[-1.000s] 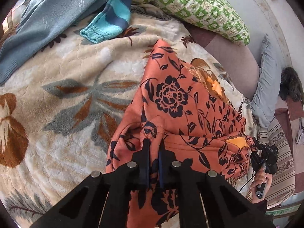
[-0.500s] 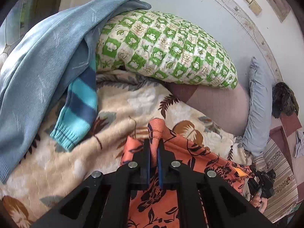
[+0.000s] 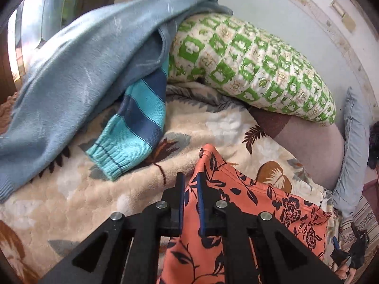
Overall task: Fold small clothes
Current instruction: 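Lay the folded hem on the collar and press it flat with both grippers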
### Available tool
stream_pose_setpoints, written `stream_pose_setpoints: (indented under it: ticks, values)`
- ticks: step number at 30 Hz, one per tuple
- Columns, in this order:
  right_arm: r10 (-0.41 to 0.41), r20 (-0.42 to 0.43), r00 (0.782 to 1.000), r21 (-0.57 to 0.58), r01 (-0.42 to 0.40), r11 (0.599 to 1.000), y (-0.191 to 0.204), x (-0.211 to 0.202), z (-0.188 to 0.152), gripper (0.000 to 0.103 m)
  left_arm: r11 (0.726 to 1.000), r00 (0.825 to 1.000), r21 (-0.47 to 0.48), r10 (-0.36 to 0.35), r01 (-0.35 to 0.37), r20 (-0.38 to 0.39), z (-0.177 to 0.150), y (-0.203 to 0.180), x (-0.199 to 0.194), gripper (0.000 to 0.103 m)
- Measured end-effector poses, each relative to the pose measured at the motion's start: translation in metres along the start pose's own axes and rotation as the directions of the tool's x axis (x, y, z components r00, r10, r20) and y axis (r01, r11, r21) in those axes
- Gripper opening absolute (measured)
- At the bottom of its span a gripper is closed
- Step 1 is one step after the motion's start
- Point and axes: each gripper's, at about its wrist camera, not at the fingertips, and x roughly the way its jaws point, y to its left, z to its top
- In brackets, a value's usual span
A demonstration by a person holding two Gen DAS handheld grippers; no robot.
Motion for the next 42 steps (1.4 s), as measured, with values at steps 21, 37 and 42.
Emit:
stream_pose_setpoints:
  ticks: [21,37,42]
  values:
    - [-0.492,-0.118,0.862,-0.617,0.325,0.717,0.102,0.189,-0.162,0.047,0.981,0.984,0.101,0.170,-0.164,-0.052,-0.088,0.018,0.005,0.049]
    - [-0.495,-0.124,0.860,-0.658,0.302,0.690,0.134,0.143,-0.209,0.047,0.979,0.985,-0.102,0.172,-0.174,-0.033,-0.060,0.066,-0.033,0.049]
    - [-0.549,-0.159,0.821,-0.780,0.237,0.580,0.111,0.114,-0.288,0.048,0.962,0.960,0.000,0.274,-0.274,-0.061,-0.072,0.056,-0.028,0.049]
